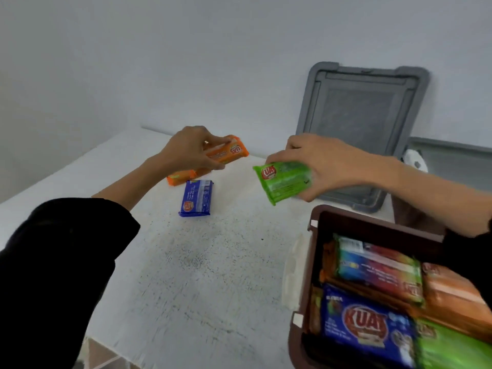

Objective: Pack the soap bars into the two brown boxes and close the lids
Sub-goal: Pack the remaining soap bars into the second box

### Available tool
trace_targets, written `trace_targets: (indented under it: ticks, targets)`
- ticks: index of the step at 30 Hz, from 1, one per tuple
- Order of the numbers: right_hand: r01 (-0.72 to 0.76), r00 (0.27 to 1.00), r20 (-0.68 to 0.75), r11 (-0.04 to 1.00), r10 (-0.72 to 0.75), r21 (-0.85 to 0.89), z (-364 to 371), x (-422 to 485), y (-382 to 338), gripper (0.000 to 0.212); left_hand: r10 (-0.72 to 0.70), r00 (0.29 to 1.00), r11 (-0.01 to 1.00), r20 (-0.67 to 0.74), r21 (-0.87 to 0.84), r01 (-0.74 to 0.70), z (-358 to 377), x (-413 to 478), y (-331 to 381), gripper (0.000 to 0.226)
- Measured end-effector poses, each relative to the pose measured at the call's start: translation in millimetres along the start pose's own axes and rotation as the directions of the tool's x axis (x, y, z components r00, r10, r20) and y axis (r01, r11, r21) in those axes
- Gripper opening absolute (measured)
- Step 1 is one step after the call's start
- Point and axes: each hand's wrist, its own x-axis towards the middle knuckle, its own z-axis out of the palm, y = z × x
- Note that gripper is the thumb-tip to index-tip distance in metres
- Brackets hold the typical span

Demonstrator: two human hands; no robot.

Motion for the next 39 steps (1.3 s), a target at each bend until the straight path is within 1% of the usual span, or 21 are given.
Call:
trace_targets:
  ticks: [3,6,8,10,12,14,16,19,20,21,23,25,26,29,31,32,33,35,38,39]
  targets:
    - [-0.084,0.994,-0.063,0.996,0.087,0.04,-23.8,-54.5,5.2,0.08,0.115,0.993,0.993,-0.037,-0.001,-0.116,-22.6,-5.3,36.0,0.064]
    - [-0.187,0.98,-0.061,0.981,0.19,0.045,-34.6,-111.3,4.6,0.083,0.236,0.971,0.972,-0.041,-0.008,-0.236,-37.7,-16.8,77.4,0.067]
    - [-0.217,0.975,-0.04,0.976,0.218,0.017,-33.9,-146.5,2.0,0.083,0.314,0.949,0.949,-0.012,-0.022,-0.314,-42.3,-29.3,106.0,0.073]
    - [-0.269,0.963,0.033,0.963,0.269,0.012,-29.2,-176.8,-2.5,0.083,0.393,0.919,0.919,0.025,-0.029,-0.392,-42.5,-43.4,132.5,0.071]
    - [-0.331,0.941,0.09,0.943,0.327,0.032,-20.4,-203.2,-7.5,0.083,0.474,0.877,0.88,0.079,-0.038,-0.473,-37.4,-57.0,154.1,0.068]
    - [-0.361,0.929,0.106,0.931,0.354,0.055,-7.3,-226.8,-11.8,0.083,0.559,0.818,0.829,0.137,-0.067,-0.555,-28.0,-69.3,172.3,0.065]
    - [-0.366,0.924,0.139,0.928,0.355,0.065,5.4,-245.0,-15.4,0.085,0.617,0.76,0.785,0.205,-0.105,-0.61,-14.0,-79.8,186.8,0.062]
    - [-0.379,0.897,0.251,0.925,0.363,0.017,24.8,-261.4,-22.9,0.089,0.695,0.655,0.705,0.296,-0.103,-0.702,12.8,-92.0,206.4,0.063]
    - [-0.386,0.887,0.279,0.923,0.369,0.006,30.9,-265.0,-25.9,0.088,0.707,0.627,0.686,0.328,-0.099,-0.721,22.5,-96.2,212.0,0.063]
    - [-0.371,0.893,0.27,0.929,0.359,-0.01,40.0,-269.1,-27.0,0.086,0.713,0.603,0.672,0.358,-0.103,-0.733,32.2,-100.7,217.0,0.063]
    - [-0.349,0.913,0.21,0.936,0.349,-0.038,54.6,-274.9,-27.9,0.079,0.707,0.574,0.661,0.414,-0.099,-0.744,51.7,-109.5,223.7,0.063]
    - [-0.366,0.897,0.259,0.93,0.357,-0.013,62.6,-272.3,-32.9,0.079,0.683,0.562,0.658,0.466,-0.059,-0.751,68.2,-115.5,227.7,0.064]
    - [-0.396,0.87,0.314,0.918,0.381,-0.017,67.0,-272.2,-34.0,0.08,0.671,0.564,0.659,0.482,-0.039,-0.751,73.5,-117.1,228.4,0.064]
    - [-0.426,0.854,0.318,0.904,0.412,-0.03,69.0,-269.0,-39.1,0.08,0.667,0.576,0.65,0.472,0.009,-0.76,78.1,-117.5,230.0,0.065]
    - [-0.379,0.888,0.253,0.923,0.383,-0.067,70.6,-270.1,-41.6,0.08,0.671,0.572,0.638,0.472,0.025,-0.77,78.9,-119.1,231.0,0.066]
    - [-0.398,0.887,0.223,0.914,0.404,-0.072,69.7,-269.5,-42.5,0.08,0.678,0.565,0.629,0.47,0.028,-0.777,79.8,-120.1,232.2,0.066]
    - [-0.402,0.887,0.221,0.914,0.405,-0.059,69.9,-270.0,-42.5,0.08,0.69,0.558,0.618,0.462,0.026,-0.786,80.8,-121.3,234.0,0.066]
    - [-0.392,0.88,0.262,0.917,0.397,-0.071,70.7,-270.7,-43.5,0.08,0.699,0.548,0.604,0.459,0.032,-0.796,83.7,-123.7,239.2,0.066]
    - [-0.379,0.903,0.204,0.925,0.377,-0.032,79.3,-272.7,-41.6,0.073,0.706,0.55,0.589,0.446,0.063,-0.806,85.6,-124.0,246.4,0.064]
    - [-0.385,0.908,0.157,0.921,0.389,-0.055,83.6,-273.8,-37.9,0.071,0.71,0.553,0.587,0.436,0.066,-0.807,85.5,-123.6,247.1,0.064]
